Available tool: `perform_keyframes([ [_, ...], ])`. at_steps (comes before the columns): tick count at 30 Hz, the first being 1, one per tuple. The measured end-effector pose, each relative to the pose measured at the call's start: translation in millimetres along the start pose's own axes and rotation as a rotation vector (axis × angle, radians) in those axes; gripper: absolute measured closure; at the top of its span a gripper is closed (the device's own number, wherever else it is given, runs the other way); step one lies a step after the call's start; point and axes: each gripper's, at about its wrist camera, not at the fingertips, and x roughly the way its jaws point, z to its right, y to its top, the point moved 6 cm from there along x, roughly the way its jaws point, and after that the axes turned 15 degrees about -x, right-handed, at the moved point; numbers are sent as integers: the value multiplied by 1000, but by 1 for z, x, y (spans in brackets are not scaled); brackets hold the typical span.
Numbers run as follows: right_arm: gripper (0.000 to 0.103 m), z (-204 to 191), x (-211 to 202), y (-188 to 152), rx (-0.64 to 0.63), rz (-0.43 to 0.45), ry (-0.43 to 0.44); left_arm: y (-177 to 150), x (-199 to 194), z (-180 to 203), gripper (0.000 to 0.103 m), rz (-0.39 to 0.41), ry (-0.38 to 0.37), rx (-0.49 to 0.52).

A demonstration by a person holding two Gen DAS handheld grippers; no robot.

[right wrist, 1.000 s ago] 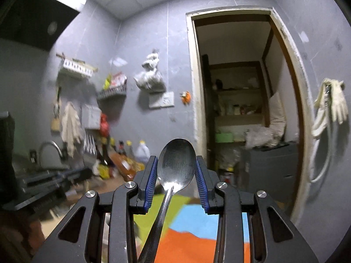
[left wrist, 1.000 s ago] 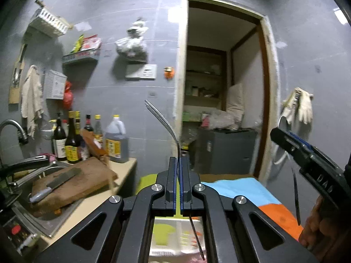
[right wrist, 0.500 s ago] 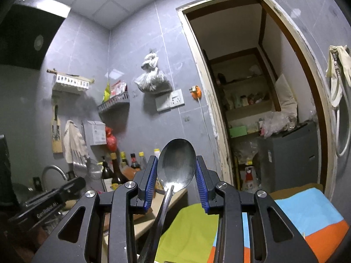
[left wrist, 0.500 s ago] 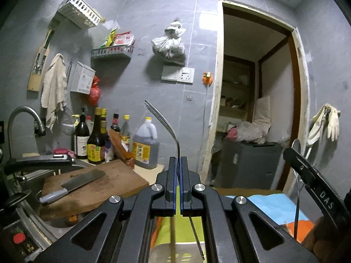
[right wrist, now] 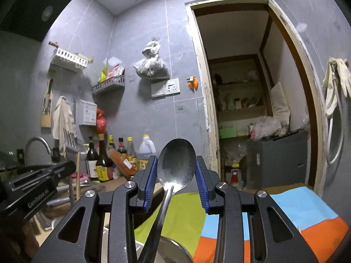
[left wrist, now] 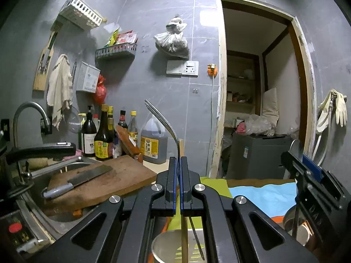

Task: Organize utensils
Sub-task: 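Carry the fork with the left tool while the right carries the spoon to the holder, then open the left tool over the holder while the right tool releases the spoon into it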

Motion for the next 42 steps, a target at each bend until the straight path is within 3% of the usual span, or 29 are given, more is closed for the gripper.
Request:
perform_keyframes([
  [7, 71, -9, -1, -9, -59, -11, -13, -9, 1, -2, 103, -29, 5, -1],
  [19, 64, -5, -7, -19, -37, -78, 46, -18, -5, -3, 102, -162, -66, -31],
  [29, 48, 8, -25, 0, -21, -62, 58, 0, -26, 8, 94, -145, -94, -30],
  [42, 12, 76, -87, 26, -14, -46, -29, 8, -64, 71, 50, -131, -206, -3],
])
